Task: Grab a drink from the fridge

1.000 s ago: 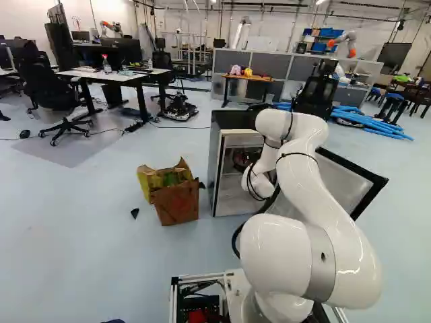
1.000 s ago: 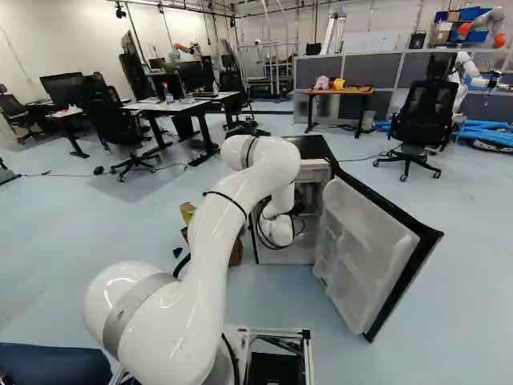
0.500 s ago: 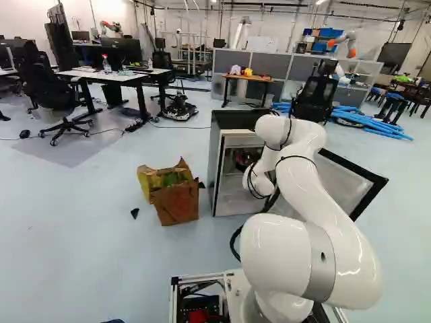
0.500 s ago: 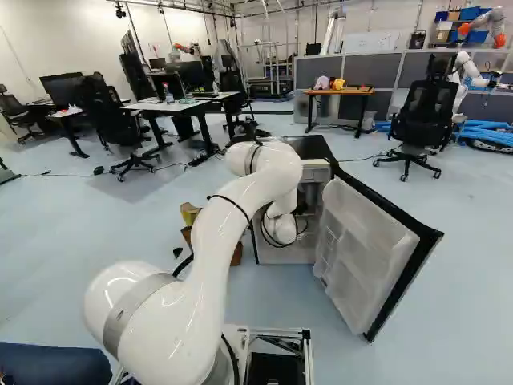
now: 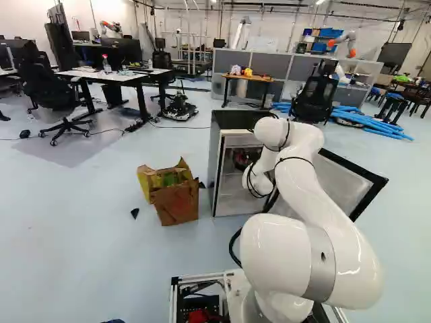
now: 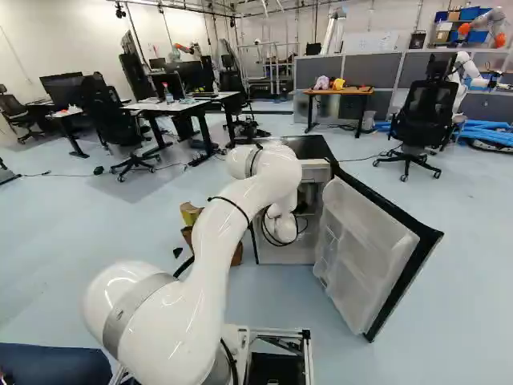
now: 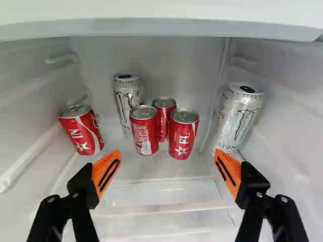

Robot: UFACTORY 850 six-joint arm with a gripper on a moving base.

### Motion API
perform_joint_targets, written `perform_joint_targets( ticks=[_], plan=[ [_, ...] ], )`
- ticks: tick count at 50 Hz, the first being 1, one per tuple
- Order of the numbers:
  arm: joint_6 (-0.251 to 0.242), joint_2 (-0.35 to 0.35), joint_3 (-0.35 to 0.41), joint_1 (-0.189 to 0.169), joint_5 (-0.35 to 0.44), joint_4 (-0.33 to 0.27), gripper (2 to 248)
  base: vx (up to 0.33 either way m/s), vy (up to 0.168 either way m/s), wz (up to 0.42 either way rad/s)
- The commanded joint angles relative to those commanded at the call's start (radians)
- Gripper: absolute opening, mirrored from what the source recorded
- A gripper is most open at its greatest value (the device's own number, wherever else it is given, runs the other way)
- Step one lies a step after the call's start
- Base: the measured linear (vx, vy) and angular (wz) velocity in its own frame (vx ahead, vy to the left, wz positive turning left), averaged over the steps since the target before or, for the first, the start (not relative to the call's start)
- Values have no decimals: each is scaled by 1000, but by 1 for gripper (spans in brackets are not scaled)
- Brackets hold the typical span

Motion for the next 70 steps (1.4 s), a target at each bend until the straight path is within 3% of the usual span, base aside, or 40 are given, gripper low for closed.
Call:
perform_joint_targets(
  ticks=[23,43,44,50,70],
  plan=[
    [0,0,0,0,0,0,191,0,0,0],
    [0,0,0,0,0,0,193,0,0,0],
    [0,0,0,0,0,0,179,0,0,0],
    [0,0,0,0,0,0,174,0,0,0],
    [0,-2,-3,0,0,0,176,0,0,0]
  ],
)
